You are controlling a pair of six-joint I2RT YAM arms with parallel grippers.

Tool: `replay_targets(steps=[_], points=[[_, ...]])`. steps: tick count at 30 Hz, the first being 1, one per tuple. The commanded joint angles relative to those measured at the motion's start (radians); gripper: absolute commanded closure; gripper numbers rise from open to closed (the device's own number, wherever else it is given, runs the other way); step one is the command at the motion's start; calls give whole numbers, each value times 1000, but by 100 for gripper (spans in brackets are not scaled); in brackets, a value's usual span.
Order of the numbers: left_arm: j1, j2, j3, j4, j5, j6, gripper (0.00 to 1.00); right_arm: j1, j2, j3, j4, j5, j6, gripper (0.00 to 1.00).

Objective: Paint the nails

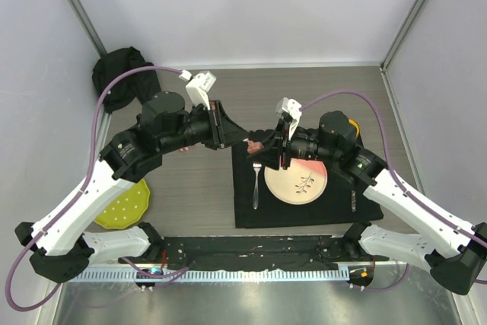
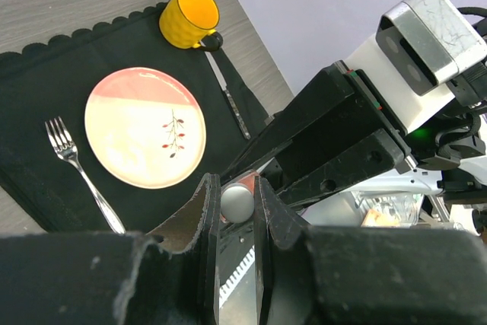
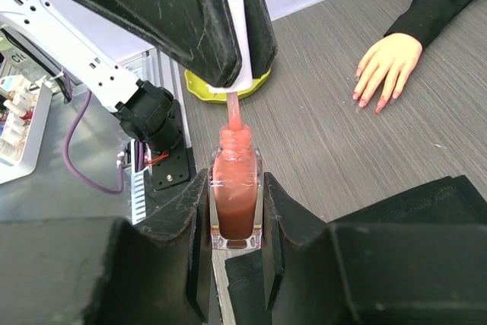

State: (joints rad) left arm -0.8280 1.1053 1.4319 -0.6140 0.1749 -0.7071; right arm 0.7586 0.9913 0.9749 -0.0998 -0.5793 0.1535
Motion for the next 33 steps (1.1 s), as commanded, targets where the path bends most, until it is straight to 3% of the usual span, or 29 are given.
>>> replay_targets(steps=[1,12,25,33], points=[[-8,8,-5,57,37,-12,100,5,-25,1,84,-10,15,98],[-17,19,-14,72,77,-26,100,5,-46,-13,144,4,23,99],[-34,103,42,25,262,32,100,7,-57,1,314,-30,75,99],[-82,70,-19,86,199,12,100,7,-59,15,420,62,100,99]])
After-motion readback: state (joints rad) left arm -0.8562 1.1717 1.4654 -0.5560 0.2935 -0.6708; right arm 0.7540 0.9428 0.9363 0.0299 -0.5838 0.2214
